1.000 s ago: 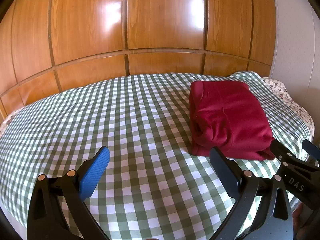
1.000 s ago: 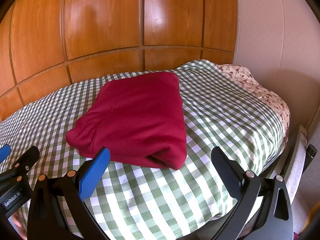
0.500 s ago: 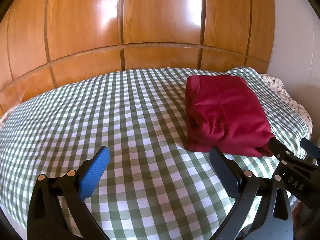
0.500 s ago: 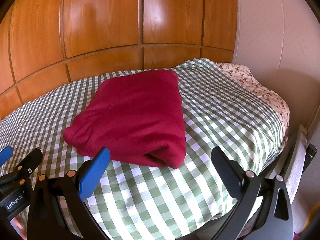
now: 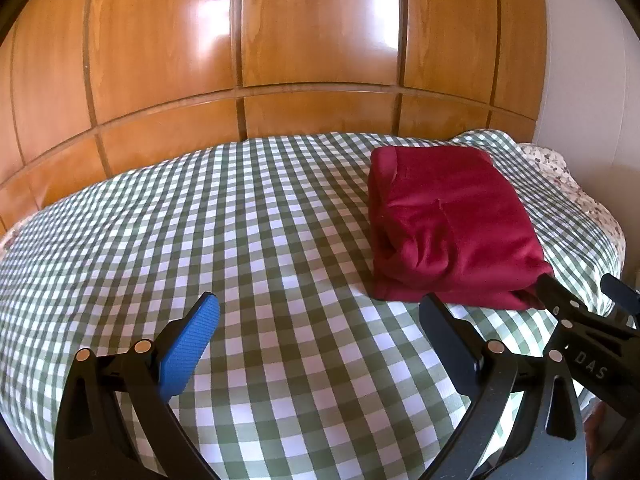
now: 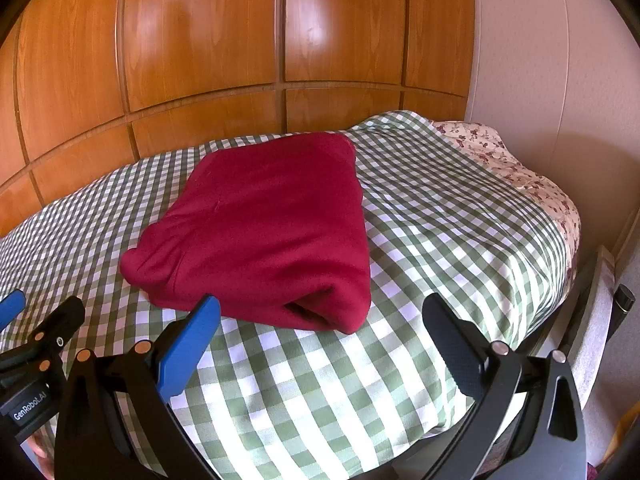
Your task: Fold small clothes
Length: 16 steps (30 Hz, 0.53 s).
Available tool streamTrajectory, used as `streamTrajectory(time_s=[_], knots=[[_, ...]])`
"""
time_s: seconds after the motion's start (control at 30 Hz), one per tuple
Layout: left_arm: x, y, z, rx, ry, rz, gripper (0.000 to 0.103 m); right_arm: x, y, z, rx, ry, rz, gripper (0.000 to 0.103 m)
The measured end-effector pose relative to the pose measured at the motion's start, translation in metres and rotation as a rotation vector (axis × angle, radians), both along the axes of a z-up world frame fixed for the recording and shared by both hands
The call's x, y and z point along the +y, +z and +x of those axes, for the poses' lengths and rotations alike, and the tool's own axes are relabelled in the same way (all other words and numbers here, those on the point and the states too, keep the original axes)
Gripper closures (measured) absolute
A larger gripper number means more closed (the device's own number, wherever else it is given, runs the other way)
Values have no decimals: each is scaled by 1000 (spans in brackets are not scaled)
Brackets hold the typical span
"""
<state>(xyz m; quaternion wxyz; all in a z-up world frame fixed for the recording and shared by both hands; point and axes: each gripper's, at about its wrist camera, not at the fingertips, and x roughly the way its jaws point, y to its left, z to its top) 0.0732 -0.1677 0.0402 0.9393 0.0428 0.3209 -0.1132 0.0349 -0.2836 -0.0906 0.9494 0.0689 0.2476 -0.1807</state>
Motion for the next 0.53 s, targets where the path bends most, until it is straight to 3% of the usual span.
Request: streamTrajectory(time_s=[0.3,0.53], knots=[[3,-4,3,14,0,-19,4,0,-4,2,8,15,4,2],[17,-24,22,112,34,-37,4,-9,-3,4,10,-3,15,2]])
